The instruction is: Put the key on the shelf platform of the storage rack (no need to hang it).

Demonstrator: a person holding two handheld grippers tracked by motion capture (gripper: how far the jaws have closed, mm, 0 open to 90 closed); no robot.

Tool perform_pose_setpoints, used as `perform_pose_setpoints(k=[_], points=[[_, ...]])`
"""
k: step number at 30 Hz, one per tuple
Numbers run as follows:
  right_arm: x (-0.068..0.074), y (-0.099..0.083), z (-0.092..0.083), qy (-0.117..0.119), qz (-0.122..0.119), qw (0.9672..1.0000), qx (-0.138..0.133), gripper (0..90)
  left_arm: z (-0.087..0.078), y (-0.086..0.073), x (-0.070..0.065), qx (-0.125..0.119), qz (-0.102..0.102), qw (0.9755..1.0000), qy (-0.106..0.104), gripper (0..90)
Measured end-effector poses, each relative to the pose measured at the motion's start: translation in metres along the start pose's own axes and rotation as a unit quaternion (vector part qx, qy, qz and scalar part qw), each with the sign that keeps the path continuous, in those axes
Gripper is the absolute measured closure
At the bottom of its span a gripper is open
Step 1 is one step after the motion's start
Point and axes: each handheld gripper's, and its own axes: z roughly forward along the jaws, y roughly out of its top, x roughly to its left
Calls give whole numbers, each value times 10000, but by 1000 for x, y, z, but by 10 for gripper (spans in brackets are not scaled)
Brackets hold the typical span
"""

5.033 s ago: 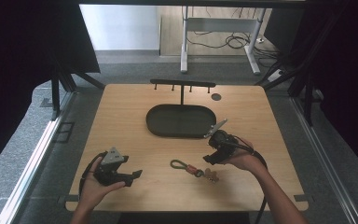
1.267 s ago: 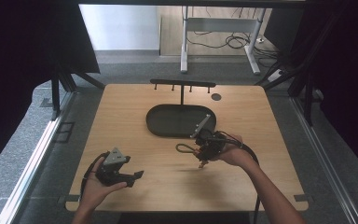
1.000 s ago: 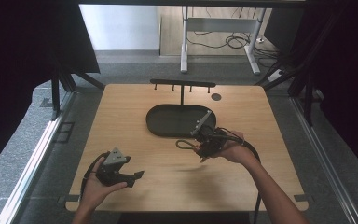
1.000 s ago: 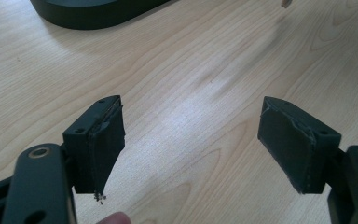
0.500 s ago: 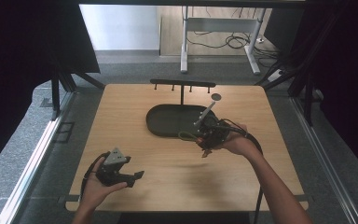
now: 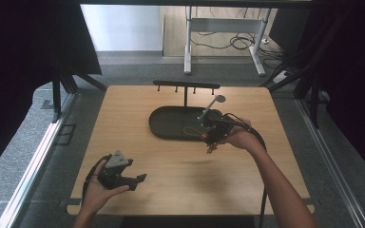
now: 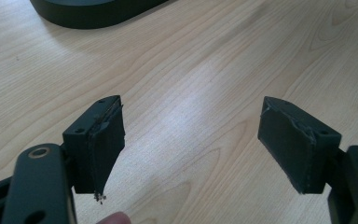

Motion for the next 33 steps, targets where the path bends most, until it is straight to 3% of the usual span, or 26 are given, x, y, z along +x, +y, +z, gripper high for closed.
perform_pose_setpoints(k=[33], points=[[-26,38,7,-83,-34,10000,22,667,5,1,-3,92,54,9999,-64,230]])
